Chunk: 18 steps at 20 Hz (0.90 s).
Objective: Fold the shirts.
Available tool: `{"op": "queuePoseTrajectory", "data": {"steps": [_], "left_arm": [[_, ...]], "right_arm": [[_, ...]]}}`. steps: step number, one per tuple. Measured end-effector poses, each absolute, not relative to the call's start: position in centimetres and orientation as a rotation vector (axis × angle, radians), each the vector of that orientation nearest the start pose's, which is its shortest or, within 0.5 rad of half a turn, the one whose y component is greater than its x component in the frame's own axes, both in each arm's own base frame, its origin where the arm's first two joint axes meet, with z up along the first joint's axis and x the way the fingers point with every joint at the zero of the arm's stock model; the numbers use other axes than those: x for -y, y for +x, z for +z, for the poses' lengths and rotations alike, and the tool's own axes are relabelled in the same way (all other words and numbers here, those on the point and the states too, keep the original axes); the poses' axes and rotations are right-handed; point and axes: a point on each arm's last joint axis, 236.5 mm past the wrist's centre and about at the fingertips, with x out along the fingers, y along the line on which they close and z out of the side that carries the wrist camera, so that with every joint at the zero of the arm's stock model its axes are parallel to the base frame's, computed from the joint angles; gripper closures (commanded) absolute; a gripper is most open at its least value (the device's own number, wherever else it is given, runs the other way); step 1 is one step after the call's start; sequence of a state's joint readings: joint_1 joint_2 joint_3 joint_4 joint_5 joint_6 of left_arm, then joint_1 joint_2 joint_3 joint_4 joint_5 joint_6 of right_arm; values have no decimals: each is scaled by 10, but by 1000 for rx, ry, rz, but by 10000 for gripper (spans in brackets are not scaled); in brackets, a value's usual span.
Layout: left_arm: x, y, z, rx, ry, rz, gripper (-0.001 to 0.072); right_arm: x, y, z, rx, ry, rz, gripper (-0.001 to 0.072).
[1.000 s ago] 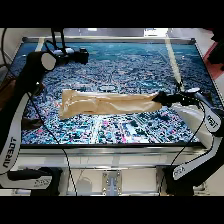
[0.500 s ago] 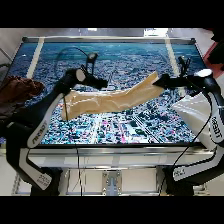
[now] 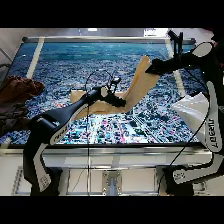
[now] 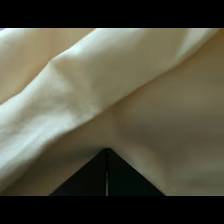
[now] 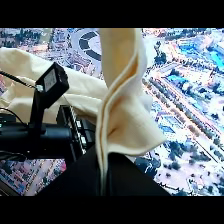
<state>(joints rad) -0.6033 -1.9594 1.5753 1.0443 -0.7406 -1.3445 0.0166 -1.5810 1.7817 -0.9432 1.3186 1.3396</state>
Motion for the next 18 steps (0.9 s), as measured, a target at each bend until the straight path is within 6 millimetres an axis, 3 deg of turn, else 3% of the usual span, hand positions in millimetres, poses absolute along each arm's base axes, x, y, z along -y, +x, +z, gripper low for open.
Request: {"op": "queuePoseTrajectory", "data": {"steps": [3,5,7,9,13,16,17,18], "left_arm": [[386,428,-99,-1145,21,-771,698],[371,451,-66,-1087,52,-759,698],[336,469,-32,-1057,131,-722,698],[276,498,13,-986,232,-605,698],[133,534,100,-876,300,-281,698],[47,536,143,-826,253,-95,698],[25,535,149,-824,240,-48,698],[4,532,153,-829,224,-4,698]], "right_arm": [[-175,473,145,-1015,220,630,688],[-201,464,146,-1023,195,668,688],[-228,453,146,-1030,168,707,688],[-258,445,147,-1019,145,737,688],[-334,429,132,-1008,146,792,688],[-404,420,92,-1022,182,825,684],[-428,416,76,-1026,211,838,612],[-449,412,61,-1035,238,848,392]]}}
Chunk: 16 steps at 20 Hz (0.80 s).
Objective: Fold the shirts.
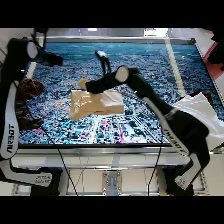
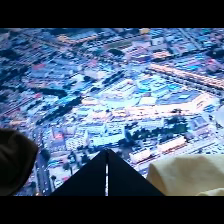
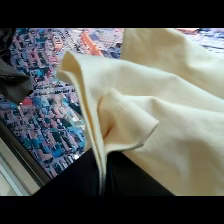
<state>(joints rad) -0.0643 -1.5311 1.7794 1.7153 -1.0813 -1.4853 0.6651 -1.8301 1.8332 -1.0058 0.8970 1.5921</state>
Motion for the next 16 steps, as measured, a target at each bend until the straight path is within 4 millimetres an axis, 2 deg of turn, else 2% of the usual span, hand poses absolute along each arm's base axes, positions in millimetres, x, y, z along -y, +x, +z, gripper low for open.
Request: {"op": "queuePoseTrajectory", "data": {"steps": [1,3,4,6,8,9,10,11,12,13,14,16], "left_arm": [[-9,531,157,-826,212,21,698],[-29,526,159,-833,191,59,697],[-36,525,160,-835,188,74,698],[-42,523,162,-835,178,86,697],[-45,522,162,-838,169,88,698],[-45,522,162,-838,164,87,698],[-45,522,163,-837,159,85,698],[-43,522,162,-837,152,80,698],[-42,522,162,-835,145,74,698],[-38,524,163,-827,130,63,698],[-34,524,163,-823,116,51,698],[-26,527,165,-810,86,25,698]], "right_arm": [[-466,407,44,-1048,260,853,251],[-482,409,26,-1041,289,846,253],[-480,415,19,-1036,288,830,255],[-457,437,20,-1016,269,781,276],[-398,464,15,-1042,174,675,274],[-361,476,13,-1064,128,605,272],[-316,487,11,-1105,87,521,271],[-278,491,6,-1154,69,452,259],[-247,492,2,-1207,79,400,197],[-221,491,-3,-1257,116,366,134],[-206,487,-10,-1302,162,361,101],[-194,479,-23,-1368,289,402,100]]}}
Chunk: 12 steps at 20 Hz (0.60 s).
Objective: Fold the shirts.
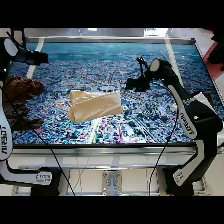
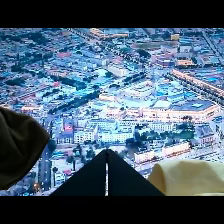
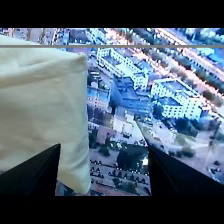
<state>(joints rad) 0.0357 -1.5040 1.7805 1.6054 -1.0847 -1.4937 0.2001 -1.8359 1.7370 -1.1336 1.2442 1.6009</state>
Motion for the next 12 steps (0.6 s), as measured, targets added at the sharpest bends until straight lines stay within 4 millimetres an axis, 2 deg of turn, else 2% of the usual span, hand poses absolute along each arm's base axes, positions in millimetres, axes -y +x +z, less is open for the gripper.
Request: {"op": "queuePoseTrajectory", "data": {"steps": [3,5,9,12], "left_arm": [[-19,529,166,-801,60,3,697],[-16,529,166,-798,50,-5,698],[-14,529,166,-798,51,-15,698],[-14,526,164,-812,74,-28,697]], "right_arm": [[-201,470,-50,-1434,470,477,100],[-222,465,-65,-1461,575,558,101],[-278,462,-80,-1431,709,698,105],[-299,462,-89,-1409,721,712,128]]}}
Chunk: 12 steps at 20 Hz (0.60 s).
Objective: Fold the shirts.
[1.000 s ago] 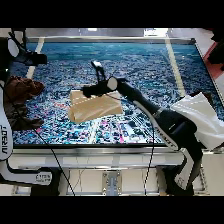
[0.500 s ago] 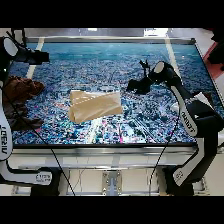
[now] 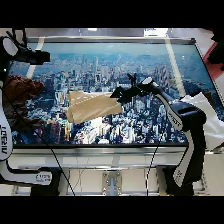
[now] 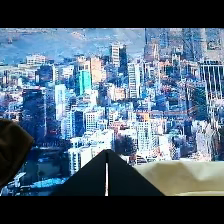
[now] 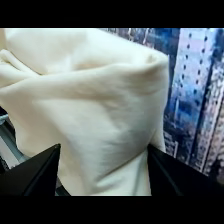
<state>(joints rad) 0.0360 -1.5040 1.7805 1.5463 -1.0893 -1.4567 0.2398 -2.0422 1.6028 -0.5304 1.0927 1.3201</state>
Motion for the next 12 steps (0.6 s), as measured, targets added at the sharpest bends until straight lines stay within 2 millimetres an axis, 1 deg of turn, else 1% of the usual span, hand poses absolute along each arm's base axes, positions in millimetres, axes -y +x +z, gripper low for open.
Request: {"op": "queuePoseTrajectory", "data": {"steps": [1,3,4,7,9,11,12], "left_arm": [[-14,525,163,-819,84,-34,697],[-13,524,162,-824,95,-40,697],[-13,524,162,-825,98,-41,698],[-13,523,161,-832,113,-49,698],[-13,522,160,-836,120,-53,698],[-13,522,160,-838,127,-57,698],[-13,522,160,-838,129,-58,698]], "right_arm": [[-303,462,-91,-1406,719,709,219],[-306,464,-97,-1403,719,690,561],[-308,464,-97,-1401,729,690,678],[-315,469,-86,-1362,740,730,685],[-315,477,-76,-1328,716,746,686],[-306,485,-64,-1302,639,735,687],[-296,491,-55,-1282,589,713,687]]}}
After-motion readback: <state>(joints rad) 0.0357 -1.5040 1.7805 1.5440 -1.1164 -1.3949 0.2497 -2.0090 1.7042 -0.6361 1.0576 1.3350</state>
